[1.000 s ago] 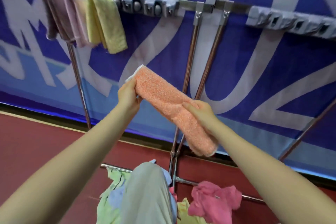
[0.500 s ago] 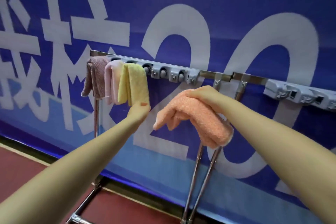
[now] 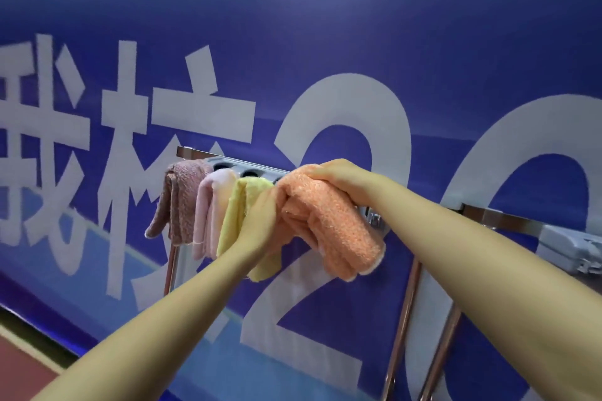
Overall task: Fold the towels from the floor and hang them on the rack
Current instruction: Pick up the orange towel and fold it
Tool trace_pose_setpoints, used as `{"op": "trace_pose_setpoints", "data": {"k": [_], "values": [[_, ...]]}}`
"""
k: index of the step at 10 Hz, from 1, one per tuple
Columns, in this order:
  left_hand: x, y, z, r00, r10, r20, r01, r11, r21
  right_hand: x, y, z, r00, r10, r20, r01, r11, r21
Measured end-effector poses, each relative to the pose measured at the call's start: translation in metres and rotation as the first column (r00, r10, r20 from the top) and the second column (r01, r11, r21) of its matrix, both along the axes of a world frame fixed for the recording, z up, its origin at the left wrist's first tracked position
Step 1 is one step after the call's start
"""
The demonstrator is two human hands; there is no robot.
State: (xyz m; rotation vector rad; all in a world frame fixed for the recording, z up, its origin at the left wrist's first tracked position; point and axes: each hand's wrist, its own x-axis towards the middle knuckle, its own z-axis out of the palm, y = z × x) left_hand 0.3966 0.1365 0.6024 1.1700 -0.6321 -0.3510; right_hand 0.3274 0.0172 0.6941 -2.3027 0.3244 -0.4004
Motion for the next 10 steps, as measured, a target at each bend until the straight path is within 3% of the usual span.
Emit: {"op": "trace_pose_setpoints", "data": {"k": [2,3,4,5,7,8,9,10], "values": [[-0.008,0.022,-0.024,0.973,-0.202,-0.109,0.188,0.975,-0.121,0.013,-0.007,-0.01,0.991,0.105,-0.084,-0.113,0.989,-0.099],[0.035,-0.003,-0.058,0.989,-0.11,-0.101,0.082,0.966,-0.245,0.014,-0.002,-0.021,0.988,0.156,-0.022,-0.157,0.974,-0.163],[0.039,-0.005,-0.062,0.996,-0.047,-0.072,0.036,0.988,-0.153,0.022,0.0,-0.019,0.978,0.199,0.063,-0.182,0.961,-0.21],[0.022,0.007,-0.043,0.999,0.034,0.007,-0.032,0.984,-0.176,0.033,0.002,-0.011,0.976,0.209,0.064,-0.189,0.953,-0.237],[0.02,0.0,-0.032,0.988,0.091,0.124,-0.07,0.984,-0.162,0.051,-0.017,-0.016,0.998,0.064,0.011,-0.06,0.975,-0.212],[0.026,-0.007,-0.034,0.993,0.083,0.088,-0.072,0.99,-0.119,0.055,-0.024,-0.025,0.996,0.011,0.085,0.01,0.971,-0.238],[0.027,-0.01,-0.035,0.997,0.073,0.005,-0.072,0.992,-0.105,0.055,-0.021,-0.03,0.973,-0.07,0.221,0.182,0.821,-0.541],[0.022,-0.006,-0.031,0.991,0.135,0.026,-0.131,0.985,-0.112,0.05,-0.016,-0.035,0.973,-0.087,0.212,0.192,0.813,-0.55]]}}
